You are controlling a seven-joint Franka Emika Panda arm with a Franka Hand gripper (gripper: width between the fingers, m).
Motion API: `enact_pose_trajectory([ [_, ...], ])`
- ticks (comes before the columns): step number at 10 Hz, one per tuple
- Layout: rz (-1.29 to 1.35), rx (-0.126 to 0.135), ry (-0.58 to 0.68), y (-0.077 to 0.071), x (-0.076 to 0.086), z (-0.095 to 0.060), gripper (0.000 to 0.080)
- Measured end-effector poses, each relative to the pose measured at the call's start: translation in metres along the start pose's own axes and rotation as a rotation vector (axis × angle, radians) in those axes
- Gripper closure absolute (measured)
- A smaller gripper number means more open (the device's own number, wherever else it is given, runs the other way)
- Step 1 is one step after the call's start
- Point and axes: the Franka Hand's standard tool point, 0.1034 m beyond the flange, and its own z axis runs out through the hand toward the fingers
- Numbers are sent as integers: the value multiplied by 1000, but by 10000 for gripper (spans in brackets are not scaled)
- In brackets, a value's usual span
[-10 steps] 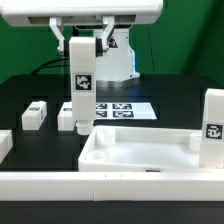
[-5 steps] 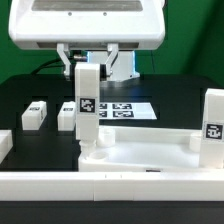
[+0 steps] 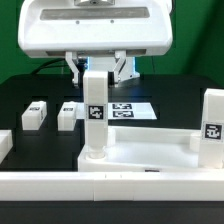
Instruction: Assemble desk
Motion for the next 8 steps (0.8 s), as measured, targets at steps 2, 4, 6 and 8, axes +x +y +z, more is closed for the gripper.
enact_pose_trajectory([
  [2,3,-2,-9,1,-5,5,509],
  [4,2,-36,34,7,-2,7,509],
  [6,0,-54,61,8,-2,7,509],
  [8,1,-53,59,8,-2,8,505],
])
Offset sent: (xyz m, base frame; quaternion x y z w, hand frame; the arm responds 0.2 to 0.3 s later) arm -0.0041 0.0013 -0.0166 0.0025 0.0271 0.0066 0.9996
